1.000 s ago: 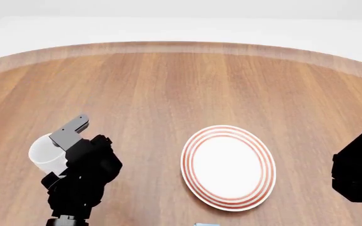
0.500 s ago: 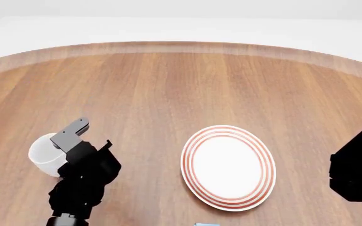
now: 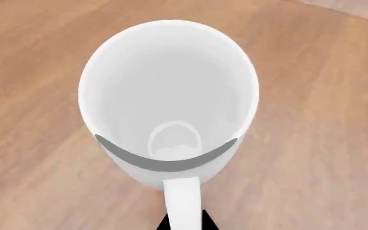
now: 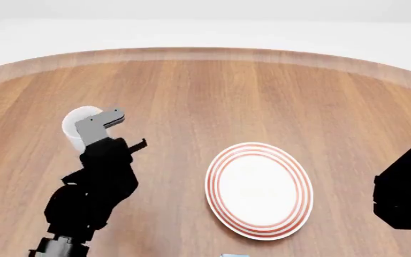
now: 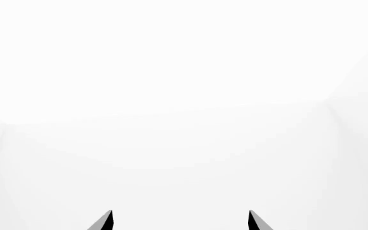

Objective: Pick up the white mug and put it on the plate, and put the chocolate pudding to the right of the plate.

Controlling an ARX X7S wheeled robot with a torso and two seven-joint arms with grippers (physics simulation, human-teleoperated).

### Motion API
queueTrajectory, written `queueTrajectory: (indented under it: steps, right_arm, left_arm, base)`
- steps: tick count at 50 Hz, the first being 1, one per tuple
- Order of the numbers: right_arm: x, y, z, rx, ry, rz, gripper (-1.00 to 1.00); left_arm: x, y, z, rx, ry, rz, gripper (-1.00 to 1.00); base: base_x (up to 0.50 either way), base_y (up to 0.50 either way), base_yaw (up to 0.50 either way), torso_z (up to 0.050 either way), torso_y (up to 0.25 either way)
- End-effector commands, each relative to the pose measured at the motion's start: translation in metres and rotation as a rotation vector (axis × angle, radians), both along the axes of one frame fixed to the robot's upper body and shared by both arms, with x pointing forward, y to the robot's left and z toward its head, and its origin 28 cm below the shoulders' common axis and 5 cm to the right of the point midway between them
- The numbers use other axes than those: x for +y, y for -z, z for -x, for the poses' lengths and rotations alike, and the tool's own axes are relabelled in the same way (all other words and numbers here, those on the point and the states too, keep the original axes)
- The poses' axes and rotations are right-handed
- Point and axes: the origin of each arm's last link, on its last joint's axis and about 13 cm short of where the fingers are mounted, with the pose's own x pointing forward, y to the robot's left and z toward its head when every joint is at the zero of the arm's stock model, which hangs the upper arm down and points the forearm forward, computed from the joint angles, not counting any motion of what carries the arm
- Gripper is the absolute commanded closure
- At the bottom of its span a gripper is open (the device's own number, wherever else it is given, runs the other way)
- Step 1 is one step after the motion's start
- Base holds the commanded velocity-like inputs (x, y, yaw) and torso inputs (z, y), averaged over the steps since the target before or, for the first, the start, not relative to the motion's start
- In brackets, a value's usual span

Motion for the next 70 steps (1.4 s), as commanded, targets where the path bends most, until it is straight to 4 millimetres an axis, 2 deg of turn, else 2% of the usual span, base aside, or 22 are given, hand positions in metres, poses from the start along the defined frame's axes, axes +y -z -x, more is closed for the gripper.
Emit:
queueTrajectory:
  steps: [1, 7, 15, 23, 32, 35, 41, 51, 54, 63, 70]
  right_arm:
    - [-0.002, -0.001, 0.001, -0.017, 0.028, 0.016, -1.0]
    - [-0.001, -0.001, 0.0, -0.016, 0.025, 0.018, -1.0]
    - [-0.001, -0.001, 0.001, -0.019, 0.026, 0.019, -1.0]
    - [-0.002, -0.001, 0.001, -0.019, 0.027, 0.017, -1.0]
    - [-0.002, -0.001, 0.001, -0.018, 0.025, 0.016, -1.0]
    - [-0.002, -0.001, 0.001, -0.018, 0.023, 0.016, -1.0]
    - [-0.003, 0.0, 0.0, -0.017, 0.026, 0.011, -1.0]
    - [-0.003, 0.001, 0.001, -0.018, 0.027, 0.01, -1.0]
    - [-0.003, 0.001, 0.0, -0.017, 0.026, 0.01, -1.0]
    - [-0.003, 0.002, 0.0, -0.016, 0.025, 0.008, -1.0]
    - [-0.003, 0.0, 0.001, -0.019, 0.027, 0.007, -1.0]
  left_arm:
    - [-0.018, -0.057, 0.03, -0.205, 0.517, -0.181, 1.0]
    - [-0.019, -0.089, 0.052, -0.281, 0.713, -0.274, 1.0]
    - [-0.025, -0.106, 0.065, -0.287, 0.932, -0.378, 1.0]
    - [-0.03, -0.125, 0.06, -0.249, 1.09, -0.431, 1.0]
    - [-0.033, -0.145, 0.04, -0.186, 1.242, -0.427, 1.0]
    - [-0.036, -0.153, 0.035, -0.168, 1.267, -0.404, 1.0]
    - [-0.046, -0.163, 0.034, -0.141, 1.377, -0.232, 1.0]
    - [-0.055, -0.167, 0.024, -0.111, 1.42, -0.107, 1.0]
    - [-0.06, -0.165, 0.023, -0.087, 1.441, -0.012, 1.0]
    - [-0.072, -0.153, 0.019, -0.052, 1.447, 0.045, 1.0]
    - [-0.083, -0.131, 0.018, 0.005, 1.46, 0.052, 1.0]
  base:
    - [0.0, 0.0, 0.0, 0.0, 0.0]
    - [0.0, 0.0, 0.0, 0.0, 0.0]
    - [0.0, 0.0, 0.0, 0.0, 0.0]
    - [0.0, 0.0, 0.0, 0.0, 0.0]
    - [0.0, 0.0, 0.0, 0.0, 0.0]
    - [0.0, 0.0, 0.0, 0.0, 0.0]
    - [0.0, 0.0, 0.0, 0.0, 0.0]
    - [0.0, 0.0, 0.0, 0.0, 0.0]
    - [0.0, 0.0, 0.0, 0.0, 0.0]
    - [0.0, 0.0, 0.0, 0.0, 0.0]
    - [0.0, 0.0, 0.0, 0.0, 0.0]
